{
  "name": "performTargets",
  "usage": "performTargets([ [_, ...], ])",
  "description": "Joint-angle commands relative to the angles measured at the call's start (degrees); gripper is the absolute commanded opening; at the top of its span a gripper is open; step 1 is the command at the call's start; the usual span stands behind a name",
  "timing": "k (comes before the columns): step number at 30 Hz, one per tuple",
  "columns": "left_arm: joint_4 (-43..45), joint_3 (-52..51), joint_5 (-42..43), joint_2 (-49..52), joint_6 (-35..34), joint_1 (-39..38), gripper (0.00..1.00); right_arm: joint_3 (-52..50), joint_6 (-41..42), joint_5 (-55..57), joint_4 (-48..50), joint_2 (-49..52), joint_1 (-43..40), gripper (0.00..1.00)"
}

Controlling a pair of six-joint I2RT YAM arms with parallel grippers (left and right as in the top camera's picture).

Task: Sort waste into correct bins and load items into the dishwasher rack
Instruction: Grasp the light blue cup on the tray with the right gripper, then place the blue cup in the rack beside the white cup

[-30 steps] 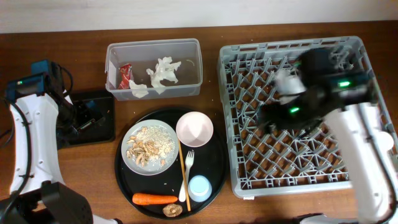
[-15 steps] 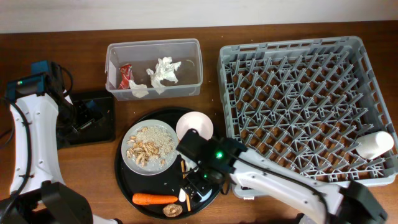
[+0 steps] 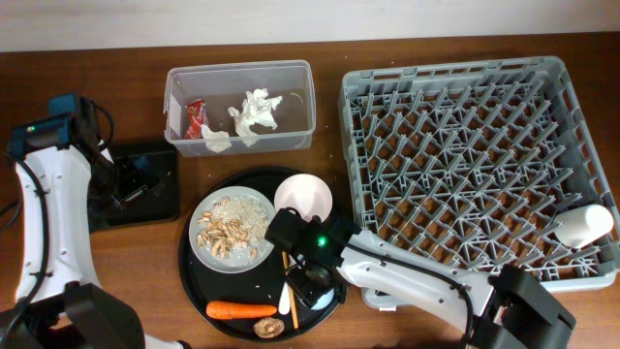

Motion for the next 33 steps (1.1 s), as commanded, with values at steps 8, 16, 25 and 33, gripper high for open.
performTargets([
  [8,-0.1,0.1,0.0,-0.8,-0.7,0.1,0.99,18.6,-1.5,5.0,-18.6,-12.8,-13.9,0.57],
  [16,0.1,0.1,0.0,-0.8,-0.7,0.1,0.99,29.6,-6.5,11.0,-23.2,-14.3,-64.4,0.57],
  [25,-0.1,0.1,0.0,-0.8,-0.7,0.1,0.99,29.3,-7.8,12.4,-20.0,1.7,-84.9,0.56],
  [33,-0.1,0.1,0.0,-0.8,-0.7,0.1,0.99,28.1,-7.6,15.5,-19.4,8.3,-86.3,0.56],
])
